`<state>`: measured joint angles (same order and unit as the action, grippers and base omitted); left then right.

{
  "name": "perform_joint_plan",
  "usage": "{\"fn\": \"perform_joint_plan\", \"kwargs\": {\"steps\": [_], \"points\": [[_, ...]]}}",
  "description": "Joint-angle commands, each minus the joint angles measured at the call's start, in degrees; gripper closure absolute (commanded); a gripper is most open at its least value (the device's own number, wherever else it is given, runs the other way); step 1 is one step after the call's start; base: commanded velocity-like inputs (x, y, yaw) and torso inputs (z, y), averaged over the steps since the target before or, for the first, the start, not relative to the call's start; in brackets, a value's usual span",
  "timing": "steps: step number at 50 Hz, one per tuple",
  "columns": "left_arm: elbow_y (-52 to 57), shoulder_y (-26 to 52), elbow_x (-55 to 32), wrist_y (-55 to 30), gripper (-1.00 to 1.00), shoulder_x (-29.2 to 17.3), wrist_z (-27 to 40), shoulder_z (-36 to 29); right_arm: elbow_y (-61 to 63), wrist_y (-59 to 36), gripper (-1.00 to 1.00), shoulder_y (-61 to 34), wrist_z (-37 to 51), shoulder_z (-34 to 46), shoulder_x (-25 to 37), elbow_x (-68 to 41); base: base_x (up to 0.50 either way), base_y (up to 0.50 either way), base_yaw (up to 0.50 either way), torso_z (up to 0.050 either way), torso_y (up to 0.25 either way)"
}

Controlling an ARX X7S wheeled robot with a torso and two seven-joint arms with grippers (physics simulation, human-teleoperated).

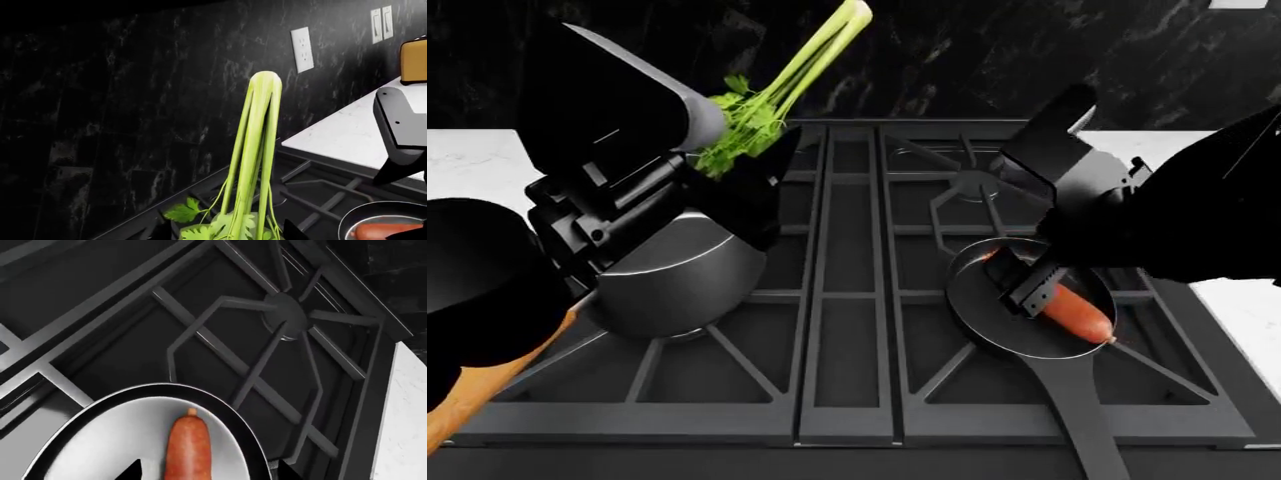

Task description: Place both pans onto different burners. Then place the celery and the sausage on different pans.

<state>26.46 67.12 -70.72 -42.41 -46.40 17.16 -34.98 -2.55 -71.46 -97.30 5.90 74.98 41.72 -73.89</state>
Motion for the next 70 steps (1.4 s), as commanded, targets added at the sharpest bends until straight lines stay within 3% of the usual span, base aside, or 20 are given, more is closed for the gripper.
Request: {"fn": "perform_joint_plan", "kwargs": {"steps": [1, 12, 20, 29, 34, 43, 52, 58, 70], "points": [[0.5, -0.3, -1.2, 0.5, 1.00, -0.4, 0.9, 0.8, 7.9, -2.3, -1.00, -2.0, 5.1, -3.2, 2.7, -5.7, 0.00, 0.00, 0.00, 0.000, 0.000], [2.1, 0.2, -3.9, -0.2, 1.00, -1.6, 3.1, 2.0, 24.2, 0.5, -1.00, -1.8, 25.0, -10.7, 13.1, -21.2, 0.00, 0.00, 0.00, 0.000, 0.000], [2.3, -0.1, -3.8, -0.8, 1.00, -3.0, 3.4, 2.0, 35.2, 14.2, -1.00, 6.9, 38.5, -13.8, 20.4, -24.0, 0.00, 0.00, 0.00, 0.000, 0.000], [1.7, 4.3, -0.4, -3.5, 1.00, -5.3, 0.8, 1.3, 44.5, 20.4, -1.00, 9.5, 47.0, -14.7, 18.3, -25.6, 0.00, 0.00, 0.00, 0.000, 0.001], [1.5, 7.2, 3.7, -4.2, 1.00, -7.0, -3.5, 0.3, 47.2, 22.1, -1.00, 9.8, 49.6, -15.4, 18.1, -25.6, 0.00, 0.00, 0.00, 0.000, 0.000], [-4.8, 17.4, 14.0, -7.5, 1.00, -8.4, -18.3, -4.9, 50.7, 24.8, -1.00, 11.5, 50.9, -16.3, 19.2, -24.8, 0.00, 0.00, 0.00, 0.000, 0.000], [-21.1, 30.7, 34.8, -6.8, 1.00, -5.0, -38.4, -19.6, 52.7, 26.5, -1.00, 13.9, 50.0, -16.3, 19.8, -23.2, 0.00, 0.00, 0.00, 0.000, 0.000], [-24.1, 34.5, 41.3, -1.7, 1.00, -6.4, -48.3, -25.2, 52.7, 28.0, -1.00, 15.9, 48.2, -16.4, 19.7, -21.0, 0.00, 0.00, 0.00, 0.000, 0.000], [-29.9, 35.8, 52.1, 5.0, 1.00, -8.5, -55.6, -33.4, 52.9, 30.9, -1.00, 19.3, 46.1, -16.6, 20.2, -17.2, 0.00, 0.00, 0.00, 0.000, 0.001]]}}
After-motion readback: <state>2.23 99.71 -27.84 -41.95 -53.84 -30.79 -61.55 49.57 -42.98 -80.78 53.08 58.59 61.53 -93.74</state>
